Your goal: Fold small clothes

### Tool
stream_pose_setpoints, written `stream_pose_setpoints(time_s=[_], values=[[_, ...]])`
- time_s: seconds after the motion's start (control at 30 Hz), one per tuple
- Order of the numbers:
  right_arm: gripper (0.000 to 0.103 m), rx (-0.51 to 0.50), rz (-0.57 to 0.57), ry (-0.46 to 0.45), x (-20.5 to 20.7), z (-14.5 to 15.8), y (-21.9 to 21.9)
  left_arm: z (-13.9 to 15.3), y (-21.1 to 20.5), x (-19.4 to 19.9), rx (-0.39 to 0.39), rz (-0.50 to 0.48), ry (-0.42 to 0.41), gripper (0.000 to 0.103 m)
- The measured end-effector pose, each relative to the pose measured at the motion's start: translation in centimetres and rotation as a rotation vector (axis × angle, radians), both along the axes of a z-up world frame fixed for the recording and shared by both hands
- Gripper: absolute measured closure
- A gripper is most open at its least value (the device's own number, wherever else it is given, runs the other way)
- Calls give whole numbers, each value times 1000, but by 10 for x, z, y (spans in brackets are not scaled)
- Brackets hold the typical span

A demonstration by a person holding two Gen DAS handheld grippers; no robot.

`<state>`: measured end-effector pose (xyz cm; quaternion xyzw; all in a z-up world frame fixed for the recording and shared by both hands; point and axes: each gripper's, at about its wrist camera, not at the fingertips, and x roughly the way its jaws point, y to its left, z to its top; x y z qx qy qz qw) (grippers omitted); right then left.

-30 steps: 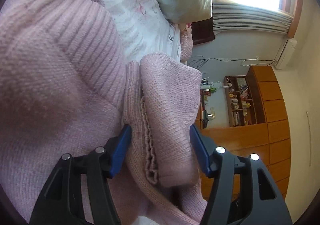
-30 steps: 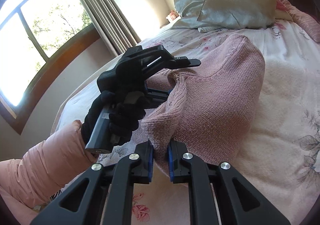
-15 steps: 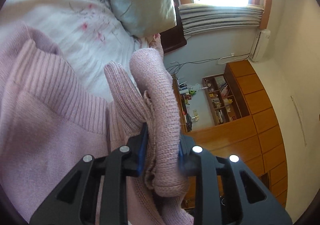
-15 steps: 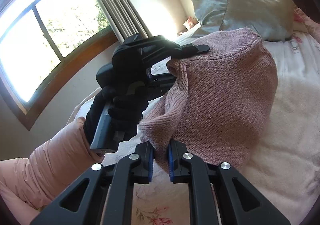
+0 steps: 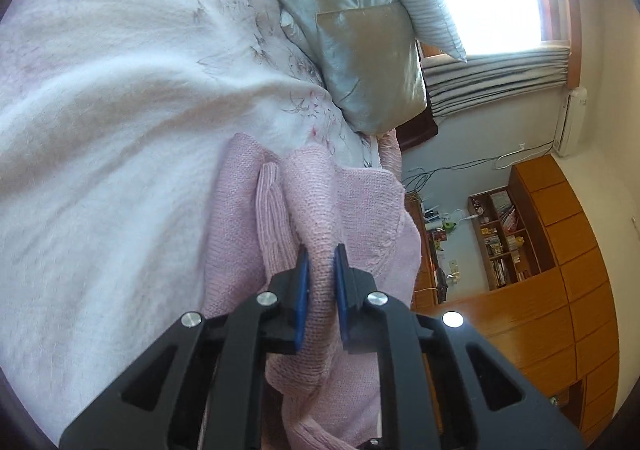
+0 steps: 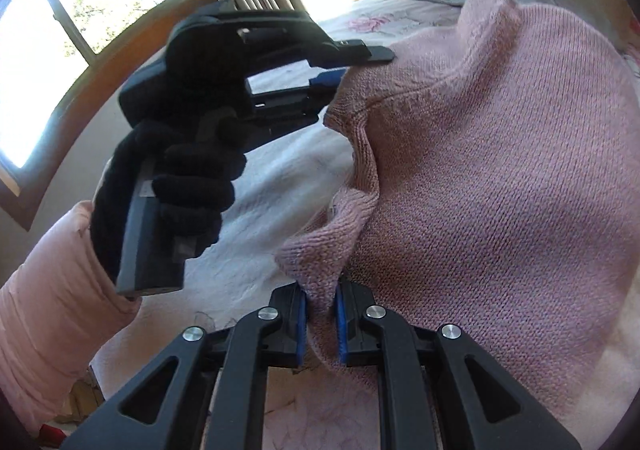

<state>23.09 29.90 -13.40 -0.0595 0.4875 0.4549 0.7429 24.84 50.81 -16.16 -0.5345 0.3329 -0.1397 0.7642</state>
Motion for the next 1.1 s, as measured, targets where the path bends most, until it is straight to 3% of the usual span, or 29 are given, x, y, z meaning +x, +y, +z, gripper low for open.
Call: stream_pose_setpoints(time_s=[0.13, 0.17, 0.23, 0.33, 0.43, 0.47, 0.6, 0.67, 0.73, 0.77, 0.8, 0.9, 1.0, 1.1], values=[[77, 20, -12, 11, 0, -9, -1, 1, 3, -9, 81, 13, 40, 83], [61, 41, -3, 20, -2, -7, -4, 5, 3, -13, 106, 18, 49, 80], [46, 98, 22, 41, -10, 4, -15, 16, -1, -28, 167, 14, 49, 78], [46, 151, 18, 4, -26, 27, -42, 40, -22, -61, 305, -29, 17, 77], [43, 222, -65, -11, -32, 45, -85, 54, -54, -94, 379, -99, -22, 73], [43, 231, -108, -17, -31, 47, -100, 55, -64, -100, 397, -115, -26, 67], [42, 224, -282, 10, -15, 39, -151, 50, -100, -96, 539, -168, 33, 48], [42, 222, -336, 46, -5, 29, -167, 38, -109, -83, 581, -187, 118, 45], [42, 209, -361, 58, -4, 21, -177, 21, -111, -70, 561, -208, 194, 54], [42, 210, -366, 70, -3, 18, -178, 15, -109, -67, 528, -212, 199, 84], [42, 212, -366, 78, -2, 15, -178, 12, -104, -66, 472, -214, 190, 93], [42, 204, -367, 75, -1, 11, -176, 22, -79, -80, 388, -151, 136, 95], [42, 220, -370, 97, 5, 8, -173, 50, -56, -107, 464, -100, 45, 96], [42, 215, -373, 127, 12, 2, -165, 45, -45, -112, 528, -106, 65, 96]])
